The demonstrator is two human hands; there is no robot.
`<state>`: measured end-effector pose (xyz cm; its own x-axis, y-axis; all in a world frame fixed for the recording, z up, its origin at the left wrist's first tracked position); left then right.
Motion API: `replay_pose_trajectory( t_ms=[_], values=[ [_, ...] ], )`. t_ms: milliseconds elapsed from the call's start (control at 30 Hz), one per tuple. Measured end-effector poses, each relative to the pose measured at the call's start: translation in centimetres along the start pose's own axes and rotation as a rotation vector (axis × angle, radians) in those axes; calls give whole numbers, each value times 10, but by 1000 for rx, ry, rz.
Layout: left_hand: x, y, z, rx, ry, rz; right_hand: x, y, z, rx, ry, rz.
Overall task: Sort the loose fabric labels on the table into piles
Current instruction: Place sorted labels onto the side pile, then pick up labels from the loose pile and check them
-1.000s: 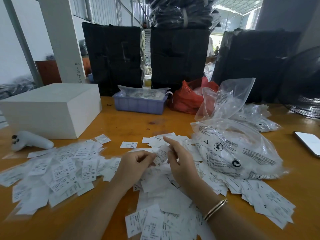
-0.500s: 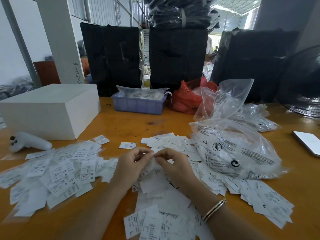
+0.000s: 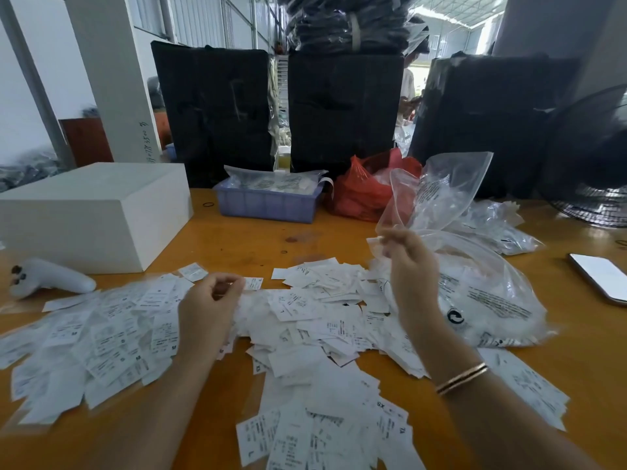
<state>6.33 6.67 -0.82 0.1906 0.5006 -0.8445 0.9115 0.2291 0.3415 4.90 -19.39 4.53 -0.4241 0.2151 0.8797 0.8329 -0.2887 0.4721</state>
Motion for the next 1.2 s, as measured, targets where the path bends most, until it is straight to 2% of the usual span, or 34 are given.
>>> replay_pose_trajectory(
  t_ms=[67, 167, 233, 333, 400, 467, 567, 667, 767, 867, 967, 1067, 1200],
  values=[
    [7, 2, -6, -15, 89, -1, -2, 21, -26, -91, -93, 7],
    [14, 3, -9, 19, 324, -33, -18, 47, -63, -105, -438, 133],
    [13, 2, -10, 22, 499, -19, -36, 53, -83, -27, -683, 255],
    [6, 0, -9, -3, 648, 57, -63, 48, -92, 191, -987, 415],
    [-1, -3, -3, 26, 646, 172, -69, 43, -88, 277, -1115, 466],
    [-8, -8, 6, 127, 562, 322, -65, 41, -83, 285, -1163, 479],
    [-13, -19, 22, 343, 456, 516, -61, 39, -81, 203, -1068, 478],
    [-14, -23, 30, 454, 386, 581, -61, 38, -84, 121, -956, 464],
    [-12, -22, 31, 462, 354, 577, -57, 38, -86, 134, -1048, 439],
    [-12, -23, 31, 458, 344, 568, -46, 38, -84, 13, -1098, 261],
    [-13, -24, 32, 465, 313, 545, -28, 36, -67, -67, -905, 40],
    [-16, -24, 32, 453, 212, 455, -9, 21, -29, 111, -544, -83],
    [-19, -24, 28, 480, 21, 312, -5, -12, 25, 496, -296, 30]
  ],
)
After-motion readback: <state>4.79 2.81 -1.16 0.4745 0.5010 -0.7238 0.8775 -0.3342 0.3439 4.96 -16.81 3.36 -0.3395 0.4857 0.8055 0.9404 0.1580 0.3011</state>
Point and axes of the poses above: each hand's wrist, its own y-axis towards the middle knuckle, its own z-axis out of the palm, x = y × z, the point moved 2 cm from there along y, towards the middle knuckle, and after that the axes turned 9 degrees about x, right-handed, at the moved point
